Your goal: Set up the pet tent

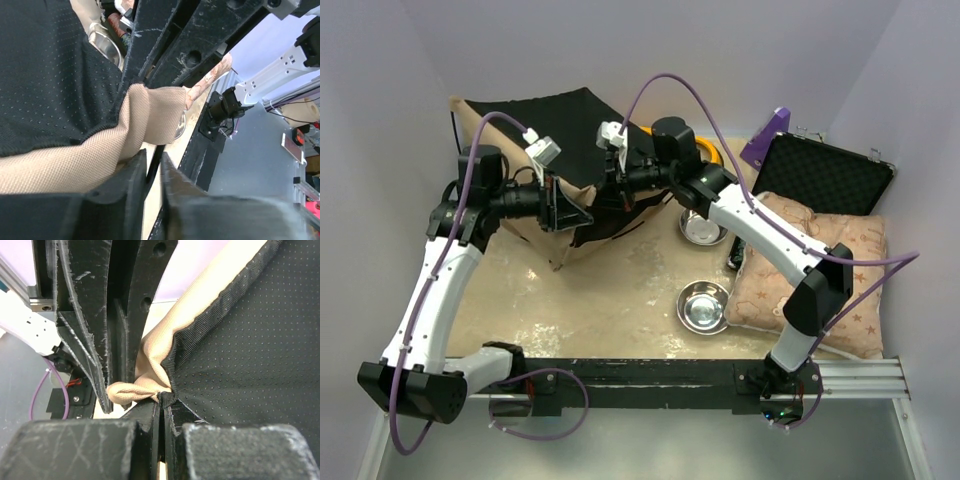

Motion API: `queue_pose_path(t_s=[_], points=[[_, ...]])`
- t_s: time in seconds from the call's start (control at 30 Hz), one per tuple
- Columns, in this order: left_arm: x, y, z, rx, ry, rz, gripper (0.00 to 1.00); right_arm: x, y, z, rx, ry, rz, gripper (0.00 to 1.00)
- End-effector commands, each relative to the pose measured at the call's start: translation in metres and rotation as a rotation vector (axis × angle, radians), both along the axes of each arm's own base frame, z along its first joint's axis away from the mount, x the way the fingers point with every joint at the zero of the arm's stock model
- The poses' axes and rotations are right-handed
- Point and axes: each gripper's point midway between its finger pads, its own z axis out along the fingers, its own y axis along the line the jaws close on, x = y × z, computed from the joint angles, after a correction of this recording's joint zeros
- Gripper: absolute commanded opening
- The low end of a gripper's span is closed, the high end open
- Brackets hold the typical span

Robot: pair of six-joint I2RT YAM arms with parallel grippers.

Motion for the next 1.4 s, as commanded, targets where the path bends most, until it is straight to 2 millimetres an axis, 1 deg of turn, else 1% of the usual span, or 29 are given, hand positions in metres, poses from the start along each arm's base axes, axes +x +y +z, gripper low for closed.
queue_pose_path(t_s=[0.0, 0.03, 0.07, 0.1, 0.13, 0.17, 0.2, 0.23, 0.3, 0.4, 0.43, 0.5, 0.53, 0.6, 0.67, 0.7, 0.73, 0.8, 0.93, 1.0, 1.07, 1.1, 1.13, 1.17, 1.2, 1.23, 1.27, 1.3, 1.37], points=[[0.008, 0.011, -0.001, 0.059, -0.013, 0.068, 0.40, -0.023, -0.003, 0.024, 0.022, -0.021, 0.060, 0.00], [0.009, 0.014, 0.003, 0.079, -0.045, 0.080, 0.58, -0.020, -0.002, 0.027, 0.026, -0.028, 0.054, 0.00], [0.007, 0.017, 0.008, 0.101, -0.087, 0.073, 0.69, -0.019, -0.002, 0.031, 0.032, -0.038, 0.050, 0.00], [0.005, 0.019, 0.015, 0.125, -0.156, 0.049, 0.77, -0.016, -0.003, 0.034, 0.036, -0.043, 0.042, 0.00], [-0.001, 0.021, 0.020, 0.149, -0.196, 0.020, 0.82, -0.013, -0.004, 0.035, 0.038, -0.046, 0.035, 0.00], [-0.004, 0.023, 0.029, 0.177, -0.254, -0.005, 0.90, -0.012, -0.004, 0.036, 0.039, -0.047, 0.034, 0.00], [-0.010, 0.027, 0.030, 0.212, -0.265, -0.021, 0.95, -0.011, -0.005, 0.035, 0.038, -0.047, 0.033, 0.00], [-0.012, 0.031, 0.035, 0.253, -0.314, -0.036, 0.97, -0.009, -0.005, 0.034, 0.036, -0.047, 0.034, 0.00], [-0.007, 0.044, 0.043, 0.343, -0.395, 0.002, 0.99, -0.009, -0.005, 0.033, 0.032, -0.044, 0.040, 0.00], [0.007, 0.069, 0.043, 0.494, -0.519, 0.100, 0.99, -0.013, -0.004, 0.035, 0.039, -0.051, 0.072, 0.00], [0.008, 0.077, 0.042, 0.536, -0.563, 0.122, 0.99, -0.013, -0.004, 0.037, 0.042, -0.054, 0.076, 0.00], [0.003, 0.082, 0.036, 0.580, -0.655, 0.107, 0.99, -0.013, -0.004, 0.041, 0.049, -0.059, 0.076, 0.00], [-0.006, 0.081, 0.029, 0.576, -0.679, 0.092, 1.00, -0.013, -0.003, 0.045, 0.059, -0.060, 0.071, 0.00], [-0.022, 0.078, 0.002, 0.558, -0.680, 0.053, 0.99, -0.013, -0.003, 0.054, 0.086, -0.061, 0.060, 0.00], [-0.035, 0.076, -0.027, 0.542, -0.683, 0.035, 0.97, -0.012, -0.002, 0.063, 0.111, -0.047, 0.047, 0.00], [-0.037, 0.076, -0.037, 0.529, -0.691, 0.046, 0.95, -0.010, -0.002, 0.066, 0.120, -0.051, 0.041, 0.00], [-0.036, 0.075, -0.045, 0.518, -0.695, 0.057, 0.92, -0.012, -0.002, 0.071, 0.129, -0.016, 0.037, 0.00], [-0.032, 0.074, -0.055, 0.486, -0.704, 0.105, 0.84, -0.013, -0.001, 0.078, 0.147, -0.011, 0.043, 0.00], [-0.004, 0.081, -0.053, 0.444, -0.668, 0.276, 0.64, -0.013, 0.000, 0.084, 0.155, -0.026, 0.057, 0.00], [0.006, 0.084, -0.046, 0.435, -0.646, 0.323, 0.49, -0.011, 0.001, 0.086, 0.155, -0.042, 0.057, 0.00], [0.013, 0.085, -0.034, 0.407, -0.604, 0.377, 0.20, -0.008, 0.002, 0.092, 0.164, -0.062, 0.049, 0.00], [0.016, 0.086, -0.024, 0.394, -0.582, 0.399, 0.02, -0.006, 0.003, 0.094, 0.167, -0.070, 0.039, 0.00], [0.020, 0.088, -0.016, 0.378, -0.548, 0.438, 0.00, -0.002, 0.002, 0.099, 0.171, -0.083, 0.023, 0.18], [0.024, 0.090, -0.010, 0.367, -0.511, 0.474, 0.00, 0.002, 0.001, 0.105, 0.177, -0.101, 0.002, 0.40], [0.027, 0.091, -0.002, 0.352, -0.478, 0.501, 0.00, 0.010, -0.002, 0.111, 0.181, -0.122, -0.032, 0.58], [0.030, 0.091, 0.011, 0.330, -0.460, 0.529, 0.00, 0.020, -0.007, 0.118, 0.188, -0.134, -0.075, 0.71], [0.034, 0.092, 0.020, 0.308, -0.422, 0.566, 0.00, 0.033, -0.018, 0.130, 0.203, -0.161, -0.130, 0.77], [0.037, 0.093, 0.036, 0.268, -0.396, 0.608, 0.00, 0.042, -0.028, 0.143, 0.223, -0.189, -0.177, 0.82], [0.044, 0.091, 0.066, 0.199, -0.369, 0.653, 0.00, 0.055, -0.052, 0.176, 0.286, -0.262, -0.254, 0.87]])
